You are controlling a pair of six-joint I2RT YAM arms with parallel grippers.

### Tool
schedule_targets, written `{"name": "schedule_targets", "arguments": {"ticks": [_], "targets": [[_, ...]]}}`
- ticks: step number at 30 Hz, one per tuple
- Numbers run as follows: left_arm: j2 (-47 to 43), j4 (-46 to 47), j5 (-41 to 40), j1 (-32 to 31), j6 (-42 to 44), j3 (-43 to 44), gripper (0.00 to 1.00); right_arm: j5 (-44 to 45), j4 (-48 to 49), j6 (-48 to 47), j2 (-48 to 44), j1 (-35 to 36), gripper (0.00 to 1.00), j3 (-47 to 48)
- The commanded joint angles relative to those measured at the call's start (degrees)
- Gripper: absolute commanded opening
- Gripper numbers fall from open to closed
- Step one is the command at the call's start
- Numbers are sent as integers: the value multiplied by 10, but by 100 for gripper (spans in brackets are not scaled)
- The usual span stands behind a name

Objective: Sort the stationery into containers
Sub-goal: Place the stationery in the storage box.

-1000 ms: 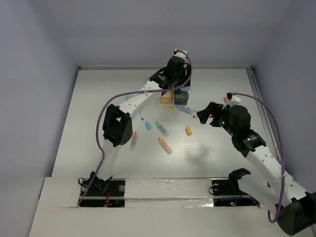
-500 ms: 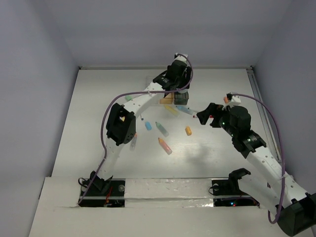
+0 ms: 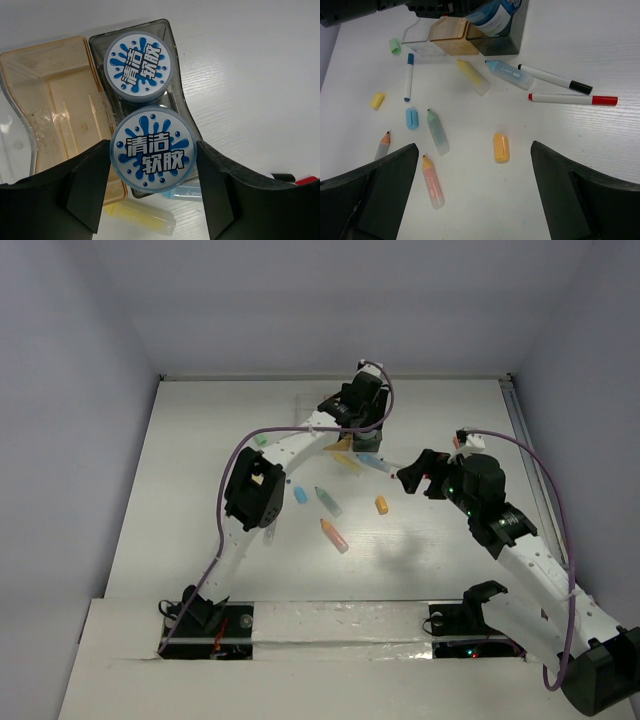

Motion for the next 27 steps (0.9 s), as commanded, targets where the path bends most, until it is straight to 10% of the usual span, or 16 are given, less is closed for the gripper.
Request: {"name": "schedule_targets", "arguments": {"ticks": [1,9,20,27], "targets": [[-19,23,-16,-1,9,37,30,-6,7,-8,-3,2,100,5],[-30,29,-23,-6,18,49,82,-4,5,-9,-3,2,100,6],[-153,75,-22,-6,67,71,96,-38,6,-23,23,2,100,24],[-318,87,-24,-6,69,-83,96,-106,14,-36,101,7,100,59]]}}
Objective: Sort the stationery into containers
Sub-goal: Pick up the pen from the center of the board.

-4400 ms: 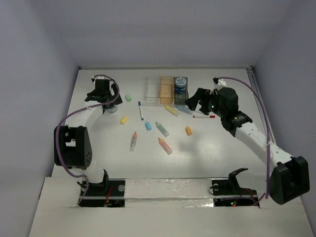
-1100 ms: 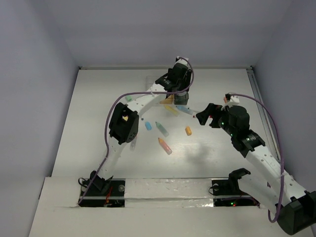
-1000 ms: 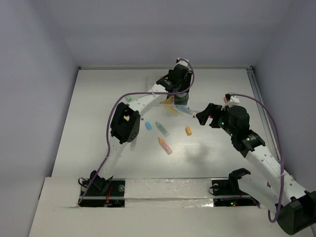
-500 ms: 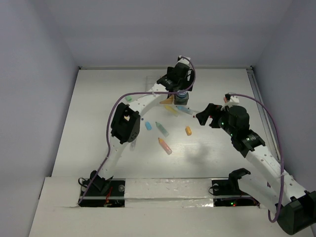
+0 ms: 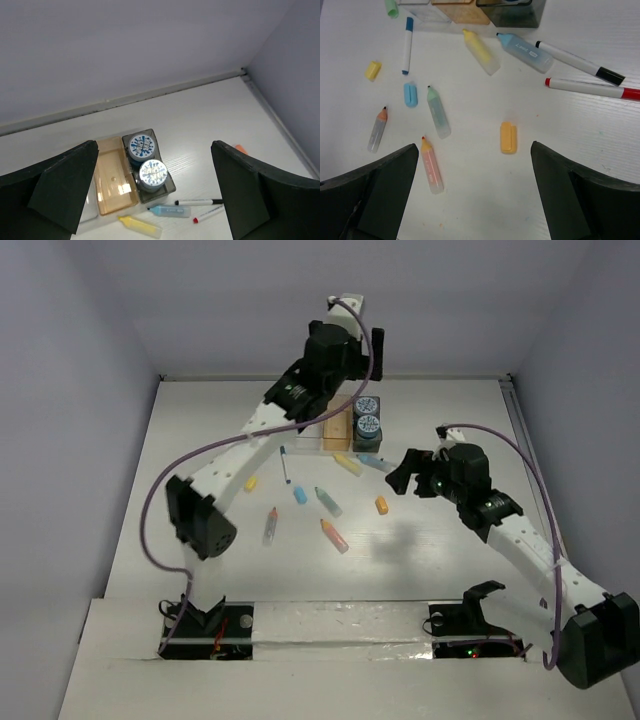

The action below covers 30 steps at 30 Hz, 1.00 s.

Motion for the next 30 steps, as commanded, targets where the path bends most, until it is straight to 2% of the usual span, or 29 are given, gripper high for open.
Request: {"name": "schedule_targets", "arguments": {"ticks": [1,5,6,7,11,12,14,19,25,30], "targets": [[-152,40,-13,-2,10,-97,97,-48,29,-14,38,15,100,38],[-294,59,-47,-2,5,-262,99,-56,47,-18,102,70,100,81],[-325,63,-55,3,4,-325,99,-48,55,-19,116,82,100,91],[-383,63,-64,3,2,-356,99,-43,58,-20,148,93,100,102],[-524,46,-126,9,-11,-485,99,-17,70,-25,243,152,85,169],[-550,38,-138,9,-22,-524,99,0,62,-31,267,175,83,209],[-621,11,-171,14,-32,-555,99,16,50,-39,315,199,83,254],[-762,-32,-219,14,-65,-637,99,80,17,-53,477,239,73,409],[-874,-35,-238,14,-77,-715,99,143,-43,-61,634,258,65,561],[-926,-24,-268,14,-71,-762,99,170,-93,-66,726,270,58,687]]}}
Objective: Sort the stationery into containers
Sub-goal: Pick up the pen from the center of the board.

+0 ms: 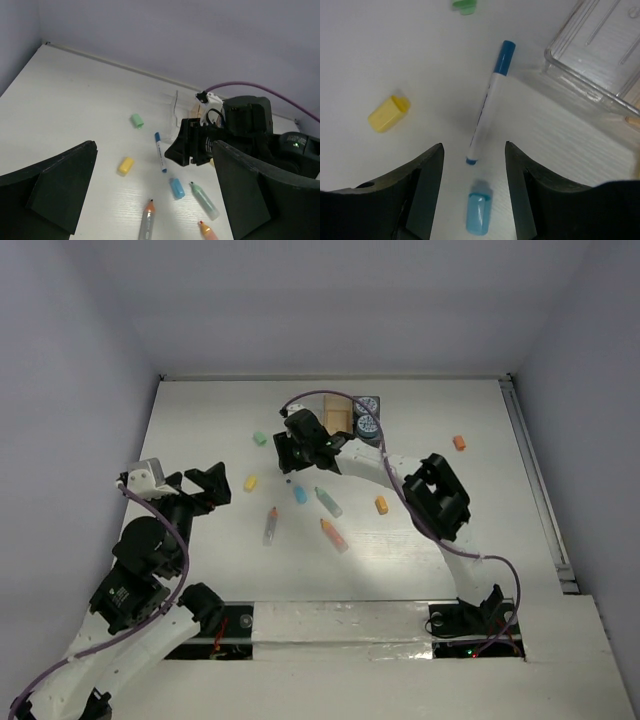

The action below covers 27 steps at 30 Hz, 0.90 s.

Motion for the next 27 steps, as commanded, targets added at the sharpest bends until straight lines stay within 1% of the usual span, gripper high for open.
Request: {"name": "schedule_targets", "arguments": {"ticks": [1,3,6,11,12,14,16,17,18,19,20,24,25,27], "targets": [[-18,17,-29,3,1,-15,99,45,-57,-15,46,11,57,94],[-24,28,-26,3,10,-24,99,63,-74,-19,84,16,57,138],[-26,39,-1,8,14,-30,99,71,-94,-21,120,22,56,163],[-15,47,13,8,24,-32,99,66,-110,-13,160,28,48,200],[-16,47,17,8,24,-33,99,71,-112,-14,166,34,42,206],[-19,52,23,8,25,-34,99,83,-116,-16,177,34,36,213],[-22,55,26,8,26,-36,99,90,-113,-20,181,34,25,217],[-24,56,27,8,26,-36,99,92,-113,-20,182,39,19,219],[-25,57,28,13,27,-37,99,97,-112,-20,183,40,7,222],[-26,57,29,13,27,-37,99,99,-104,-20,181,40,2,221],[-27,59,29,13,27,-38,99,101,-97,-20,174,40,0,219],[-26,61,30,13,29,-39,99,107,-64,-18,146,40,0,219],[-25,61,29,13,29,-39,99,104,-43,-16,136,40,0,212],[-25,61,29,13,29,-40,99,105,-16,-16,91,40,0,196]]}}
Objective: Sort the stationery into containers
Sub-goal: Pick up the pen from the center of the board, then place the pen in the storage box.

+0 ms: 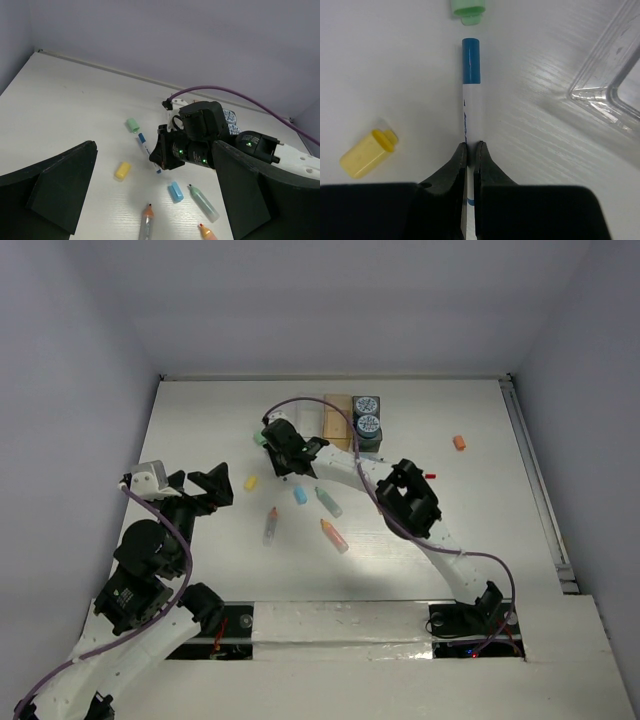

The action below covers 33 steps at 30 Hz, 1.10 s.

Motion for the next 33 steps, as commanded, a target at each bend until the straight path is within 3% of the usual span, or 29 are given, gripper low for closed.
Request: {"name": "schedule_targets", "arguments": {"ticks": [1,5,10,20,33], "targets": [[-4,31,5,2,8,-4,99,19,94,-3,-91,6,0,-21],[-3,33,7,2,10,-5,99,55,135,-13,-146,6,0,-37],[4,34,18,2,10,-6,99,74,146,1,-155,-45,0,-30],[20,40,29,13,13,-7,99,41,135,70,-130,-114,0,-26],[29,44,42,29,14,-7,99,10,122,105,-82,-131,2,-9]]}}
